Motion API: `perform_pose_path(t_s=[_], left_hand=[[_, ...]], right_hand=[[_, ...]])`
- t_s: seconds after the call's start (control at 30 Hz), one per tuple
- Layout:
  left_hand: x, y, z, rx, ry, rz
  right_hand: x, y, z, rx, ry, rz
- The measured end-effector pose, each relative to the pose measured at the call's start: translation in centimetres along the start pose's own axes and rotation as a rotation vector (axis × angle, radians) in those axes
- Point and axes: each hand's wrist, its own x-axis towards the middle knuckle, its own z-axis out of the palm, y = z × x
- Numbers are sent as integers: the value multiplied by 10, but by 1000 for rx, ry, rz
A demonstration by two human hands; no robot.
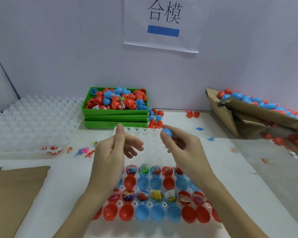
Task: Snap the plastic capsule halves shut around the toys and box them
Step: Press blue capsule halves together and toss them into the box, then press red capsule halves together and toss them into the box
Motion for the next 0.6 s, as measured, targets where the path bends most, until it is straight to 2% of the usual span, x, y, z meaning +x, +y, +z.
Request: perform_pose_path(t_s=[0.07,0.1,0.17,0.2,0.27,0.37,0.5,0.6], left_hand=[[2,-1,-3,25,38,14],[2,-2,-4,34,42,22],[3,-4,-3,51,39,33],[2,-4,-2,62,37,34],[2,-7,-2,109,32,40],[4,-12,-5,219,16,51],[3,-15,-6,365,-53,69],[3,-16,-7,533,-104,123]], right_hand=[[30,1,-25,449,-1,301],[48,0,-44,751,26,380],[79,-1,-86,1210,54,366],[91,-2,-103,1293,46,345],[102,2,-119,1175,44,369],[82,21,-103,737,115,426],[34,38,-66,189,53,304],[21,32,-47,-139,-73,162]])
